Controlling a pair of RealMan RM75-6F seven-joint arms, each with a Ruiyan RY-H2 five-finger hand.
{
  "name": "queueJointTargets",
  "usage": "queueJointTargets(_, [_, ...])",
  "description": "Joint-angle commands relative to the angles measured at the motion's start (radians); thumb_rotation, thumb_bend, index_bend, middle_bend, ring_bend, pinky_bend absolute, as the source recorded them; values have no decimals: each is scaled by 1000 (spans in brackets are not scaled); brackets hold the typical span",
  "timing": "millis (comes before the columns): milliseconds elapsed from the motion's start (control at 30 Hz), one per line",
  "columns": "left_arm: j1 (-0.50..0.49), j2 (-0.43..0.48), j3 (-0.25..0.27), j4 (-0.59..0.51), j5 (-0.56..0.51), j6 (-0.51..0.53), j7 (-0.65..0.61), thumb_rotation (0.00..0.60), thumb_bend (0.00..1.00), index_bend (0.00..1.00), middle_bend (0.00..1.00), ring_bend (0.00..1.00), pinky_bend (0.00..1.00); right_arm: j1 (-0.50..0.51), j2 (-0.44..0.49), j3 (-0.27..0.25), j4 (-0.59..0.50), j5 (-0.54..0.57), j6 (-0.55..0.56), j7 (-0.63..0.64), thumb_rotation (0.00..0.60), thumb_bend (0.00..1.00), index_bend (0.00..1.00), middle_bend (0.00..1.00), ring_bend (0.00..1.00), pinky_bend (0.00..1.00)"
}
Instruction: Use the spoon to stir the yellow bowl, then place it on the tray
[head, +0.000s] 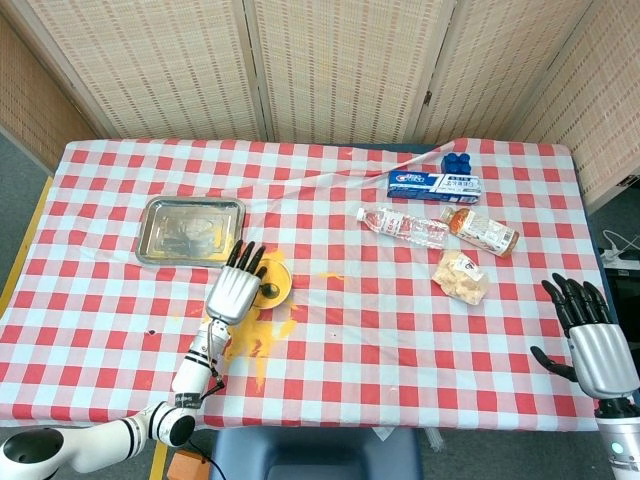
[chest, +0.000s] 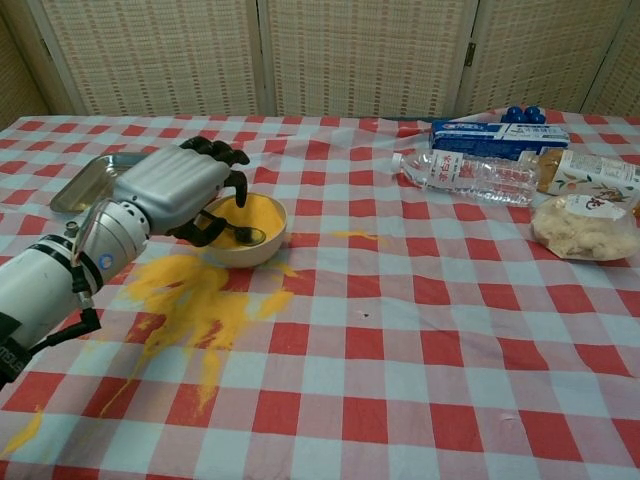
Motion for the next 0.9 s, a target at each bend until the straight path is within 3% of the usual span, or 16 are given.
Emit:
queueJointTargets(33, [2,10,3,-15,0,10,0,600,498,286,63,0,64,-1,0,-1,-2,-2,1,-1,600,105,0,0,0,0])
queueJointTargets(200, [14,59,4,-61,11,44,-8,600,508,332,62,0,65,-3,2,-2,-2,-4,4,2,600,105,0,0,0,0])
queueJointTargets(367, [25,128,-13,-111,-36,26,-2,600,755,398,58,0,63,-7,4,-5,-6,-14,14,1,600,105,0,0,0,0])
queueJointTargets(467, [30,166,-9,-144,-73,-6,1,600,823,403,48,0,56,-9,3,-6,-8,-18,18,0,600,105,0,0,0,0])
queueJointTargets(900, [12,198,13,-150,-158,-61,21,600,824,319,9,0,37,-9,1,-8,-9,-26,18,-8,600,105,0,0,0,0])
